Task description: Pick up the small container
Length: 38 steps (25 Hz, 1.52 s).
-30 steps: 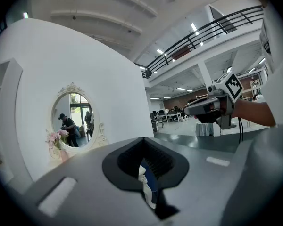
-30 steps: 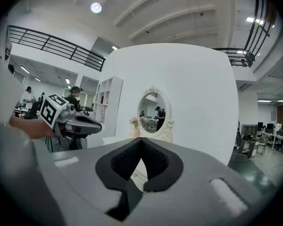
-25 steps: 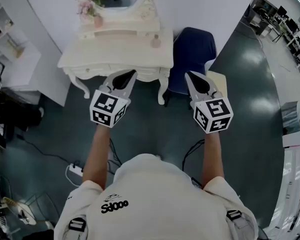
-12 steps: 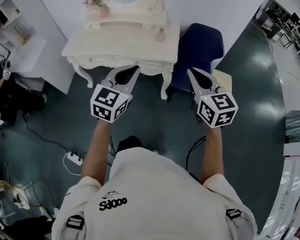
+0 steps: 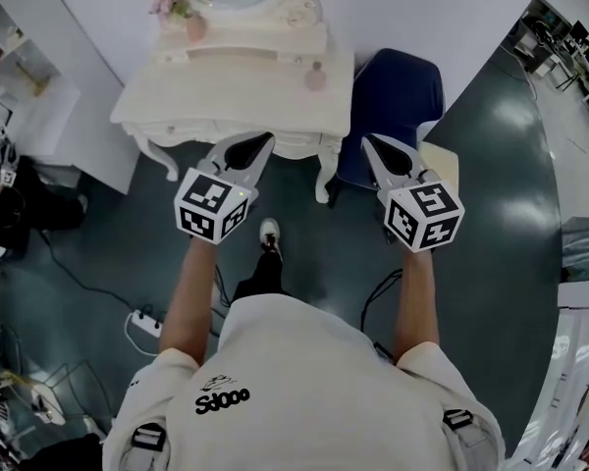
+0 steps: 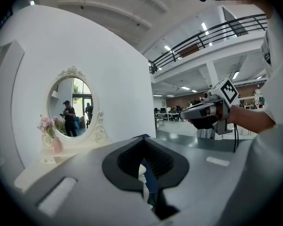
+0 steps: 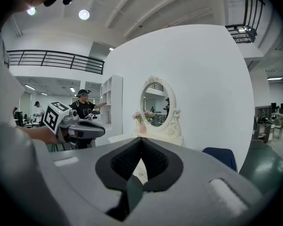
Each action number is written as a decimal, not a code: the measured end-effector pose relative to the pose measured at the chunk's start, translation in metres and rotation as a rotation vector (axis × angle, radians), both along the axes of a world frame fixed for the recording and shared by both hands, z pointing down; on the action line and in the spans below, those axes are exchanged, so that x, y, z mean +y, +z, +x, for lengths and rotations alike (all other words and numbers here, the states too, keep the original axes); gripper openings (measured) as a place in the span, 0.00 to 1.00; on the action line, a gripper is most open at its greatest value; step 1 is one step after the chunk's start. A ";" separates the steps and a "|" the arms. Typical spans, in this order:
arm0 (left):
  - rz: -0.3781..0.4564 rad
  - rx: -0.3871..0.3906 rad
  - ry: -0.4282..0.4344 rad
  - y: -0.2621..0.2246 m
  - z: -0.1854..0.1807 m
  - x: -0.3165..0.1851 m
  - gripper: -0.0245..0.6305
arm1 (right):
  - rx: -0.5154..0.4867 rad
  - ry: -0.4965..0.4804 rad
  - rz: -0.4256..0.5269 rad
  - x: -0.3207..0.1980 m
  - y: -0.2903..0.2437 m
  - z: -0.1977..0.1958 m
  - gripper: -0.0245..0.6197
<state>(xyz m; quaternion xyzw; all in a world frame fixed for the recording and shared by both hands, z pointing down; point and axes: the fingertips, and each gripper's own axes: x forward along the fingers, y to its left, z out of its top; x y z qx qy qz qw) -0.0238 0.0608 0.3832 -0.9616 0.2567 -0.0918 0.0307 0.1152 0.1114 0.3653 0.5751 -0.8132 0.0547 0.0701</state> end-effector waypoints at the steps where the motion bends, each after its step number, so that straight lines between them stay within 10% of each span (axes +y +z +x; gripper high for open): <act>1: -0.002 0.000 0.001 0.003 0.002 -0.014 0.06 | -0.001 0.010 0.002 -0.011 0.001 0.003 0.04; 19: -0.020 -0.005 0.105 -0.013 0.062 -0.247 0.06 | 0.058 0.155 -0.039 -0.224 -0.020 0.049 0.04; 38: -0.213 -0.068 0.028 0.071 0.098 -0.344 0.06 | 0.067 0.117 -0.286 -0.343 0.086 0.099 0.04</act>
